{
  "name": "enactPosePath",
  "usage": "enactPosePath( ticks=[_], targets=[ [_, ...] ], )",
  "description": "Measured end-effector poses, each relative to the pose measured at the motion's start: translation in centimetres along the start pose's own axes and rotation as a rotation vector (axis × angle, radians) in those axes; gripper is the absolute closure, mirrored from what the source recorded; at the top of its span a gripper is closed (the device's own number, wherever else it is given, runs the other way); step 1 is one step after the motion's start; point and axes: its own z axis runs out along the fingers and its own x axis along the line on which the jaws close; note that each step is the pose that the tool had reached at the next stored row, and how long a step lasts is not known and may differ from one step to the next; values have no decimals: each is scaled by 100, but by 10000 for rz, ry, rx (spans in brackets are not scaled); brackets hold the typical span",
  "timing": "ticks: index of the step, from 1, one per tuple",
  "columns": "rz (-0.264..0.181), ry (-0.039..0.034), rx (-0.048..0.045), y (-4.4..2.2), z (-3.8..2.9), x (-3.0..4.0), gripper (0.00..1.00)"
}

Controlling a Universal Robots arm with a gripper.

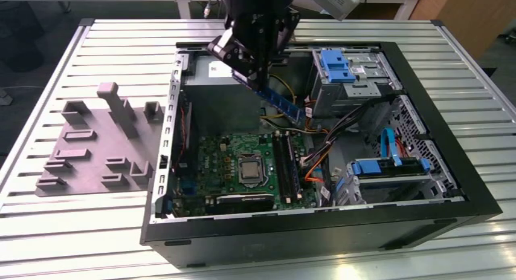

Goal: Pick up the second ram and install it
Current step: 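Insert the second ram into the second slot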

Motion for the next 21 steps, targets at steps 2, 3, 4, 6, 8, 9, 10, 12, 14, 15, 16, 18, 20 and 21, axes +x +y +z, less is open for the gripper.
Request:
enactPosePath(
  ticks=[2,3,4,6,8,9,10,12,14,15,16,18,20,21],
  targets=[
    [192,5,4,0,0,0,86],
    [301,8,6,0,1,0,86],
    [412,10,8,0,1,0,86],
    [642,16,12,0,2,0,86],
    [892,23,17,0,2,0,86],
    [1015,26,19,0,2,0,86],
    [1145,29,21,0,3,0,86],
    [1404,36,26,0,3,0,86],
    [1690,43,32,0,4,0,86],
    [1840,46,34,0,5,0,86],
    [2003,50,37,0,6,0,86],
    [2342,59,45,0,7,0,86],
    [2704,69,53,0,8,0,86],
    [2879,74,56,0,9,0,86]
  ],
)
